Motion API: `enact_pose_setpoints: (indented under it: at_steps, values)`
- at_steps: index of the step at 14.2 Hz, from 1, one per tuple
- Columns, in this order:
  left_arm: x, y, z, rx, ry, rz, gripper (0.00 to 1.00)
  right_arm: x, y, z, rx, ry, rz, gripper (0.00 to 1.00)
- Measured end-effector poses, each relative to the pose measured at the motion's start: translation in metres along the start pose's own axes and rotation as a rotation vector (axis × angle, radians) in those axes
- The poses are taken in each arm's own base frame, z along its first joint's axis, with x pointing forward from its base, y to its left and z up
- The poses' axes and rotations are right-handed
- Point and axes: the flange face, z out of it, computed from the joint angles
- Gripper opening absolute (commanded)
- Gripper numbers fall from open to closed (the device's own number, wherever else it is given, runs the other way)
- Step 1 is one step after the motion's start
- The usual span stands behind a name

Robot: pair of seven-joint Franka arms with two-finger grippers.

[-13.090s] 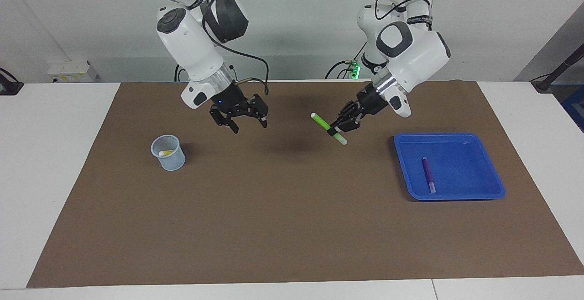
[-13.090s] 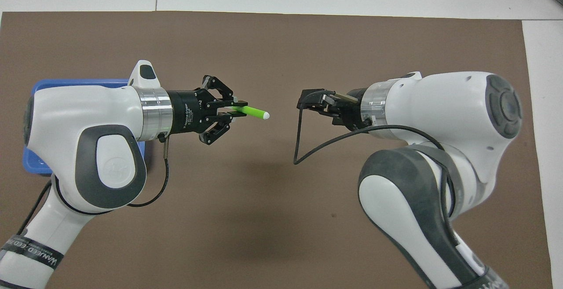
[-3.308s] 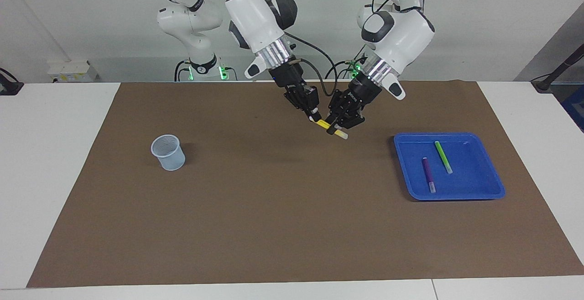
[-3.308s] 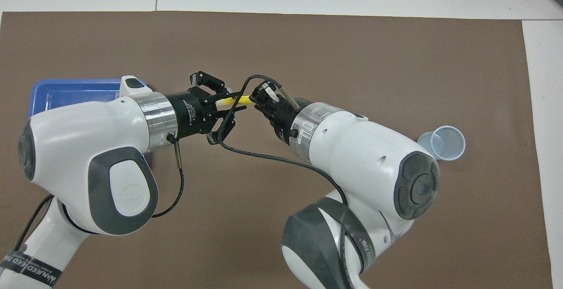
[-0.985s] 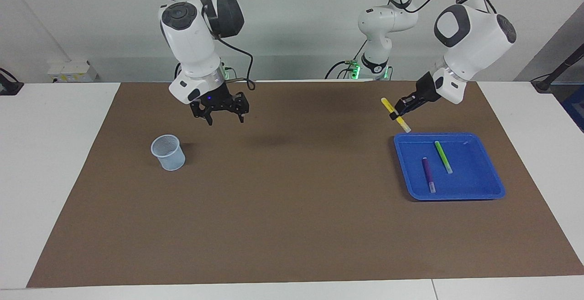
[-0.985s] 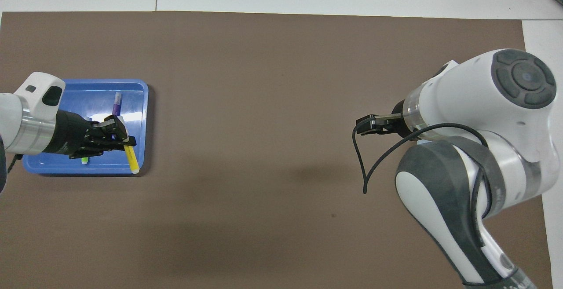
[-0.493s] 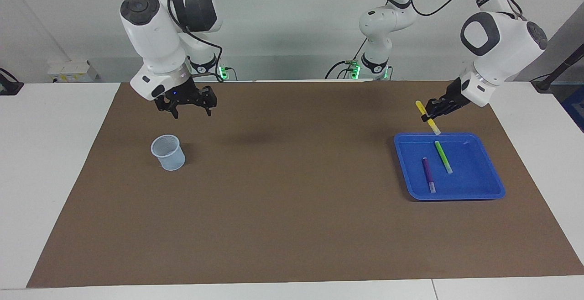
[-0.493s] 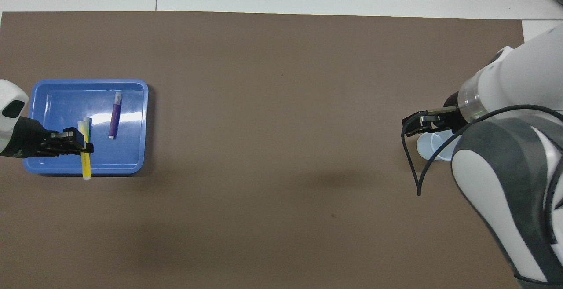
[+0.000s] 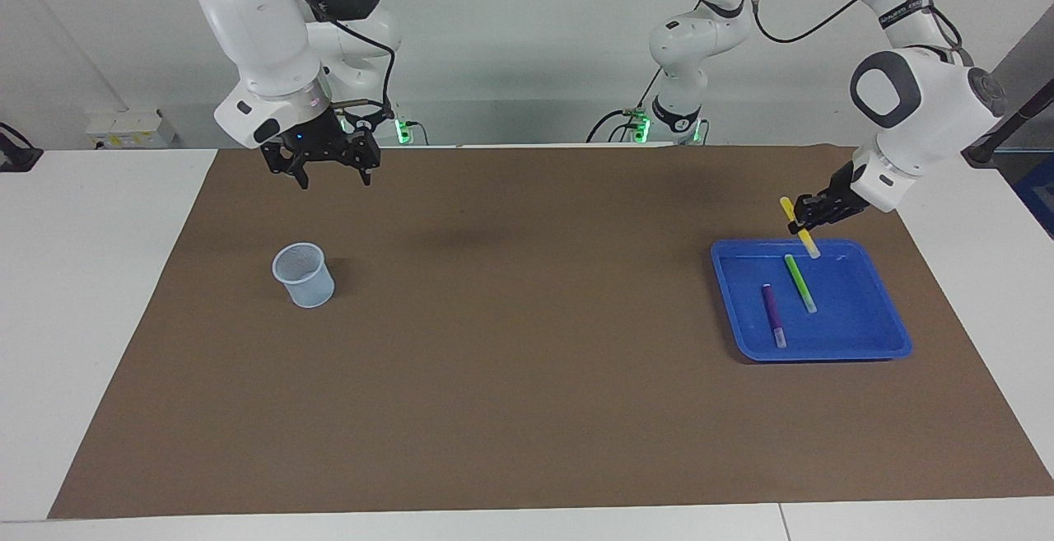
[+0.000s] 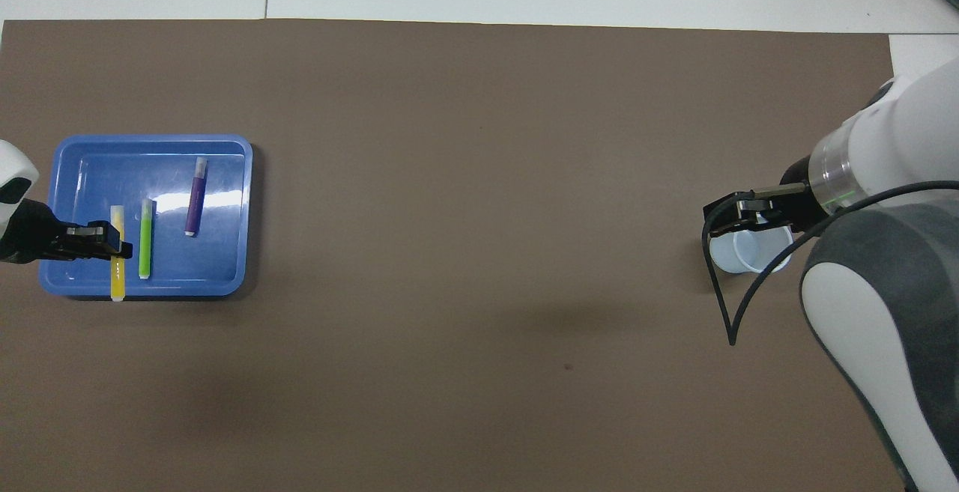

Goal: Right arm passes pens to left for tray arrangement
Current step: 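Lower the yellow pen into the tray while the right gripper returns to the cup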

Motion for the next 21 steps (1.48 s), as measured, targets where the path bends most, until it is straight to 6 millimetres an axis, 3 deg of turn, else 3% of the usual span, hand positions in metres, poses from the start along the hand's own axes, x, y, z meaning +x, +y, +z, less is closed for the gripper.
enact_pose_setpoints:
  at_steps: [4,7,11,18,21]
  values:
    - [0.012,-0.021,0.013,0.037,0.009,0.037,0.00,0.003,-0.003,0.013,0.004,0.038,-0.004,1.00]
    - [0.023,-0.051,0.027,0.056,0.015,0.061,0.00,0.003,0.001,0.012,0.005,0.046,0.003,1.00]
    - [0.039,-0.077,0.045,0.058,0.033,0.077,0.00,0.004,0.005,0.011,0.007,0.057,0.011,1.00]
    - [0.054,-0.113,0.075,0.093,0.067,0.089,0.00,0.006,0.009,0.007,-0.023,0.080,0.009,1.00]
    - [0.058,-0.118,0.083,0.099,0.092,0.088,0.00,0.006,0.009,0.007,-0.024,0.080,0.007,1.00]
